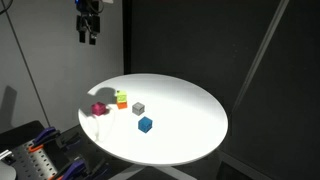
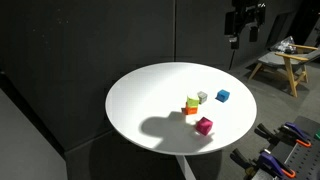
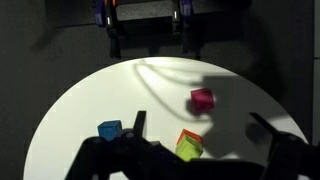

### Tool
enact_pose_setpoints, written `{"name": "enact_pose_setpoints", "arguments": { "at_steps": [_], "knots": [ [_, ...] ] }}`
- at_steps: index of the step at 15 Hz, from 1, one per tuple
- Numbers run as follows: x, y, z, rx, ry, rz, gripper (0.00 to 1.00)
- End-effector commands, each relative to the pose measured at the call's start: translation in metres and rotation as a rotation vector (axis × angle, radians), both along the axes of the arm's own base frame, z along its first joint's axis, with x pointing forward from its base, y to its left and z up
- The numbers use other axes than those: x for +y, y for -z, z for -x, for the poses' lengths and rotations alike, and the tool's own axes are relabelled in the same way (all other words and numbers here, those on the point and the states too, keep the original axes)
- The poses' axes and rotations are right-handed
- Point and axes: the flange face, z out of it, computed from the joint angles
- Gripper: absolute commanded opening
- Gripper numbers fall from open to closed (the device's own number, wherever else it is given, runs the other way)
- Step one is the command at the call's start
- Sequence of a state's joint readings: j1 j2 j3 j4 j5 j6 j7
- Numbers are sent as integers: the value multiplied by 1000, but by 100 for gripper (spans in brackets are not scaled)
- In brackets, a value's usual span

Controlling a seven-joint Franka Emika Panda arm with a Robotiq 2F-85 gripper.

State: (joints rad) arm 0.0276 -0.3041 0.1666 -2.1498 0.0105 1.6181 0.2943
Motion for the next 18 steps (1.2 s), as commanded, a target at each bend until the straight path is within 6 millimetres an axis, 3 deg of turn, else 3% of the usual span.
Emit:
{"name": "enact_pose_setpoints", "arguments": {
  "at_steps": [1, 6, 12, 18],
  "knots": [
    [0, -1, 0, 0, 0, 0, 100],
    [0, -1, 0, -1, 0, 0, 100],
    [-6, 0, -19, -54, 4, -39, 100],
    [-14, 21, -30, -101, -4, -59, 100]
  ]
}}
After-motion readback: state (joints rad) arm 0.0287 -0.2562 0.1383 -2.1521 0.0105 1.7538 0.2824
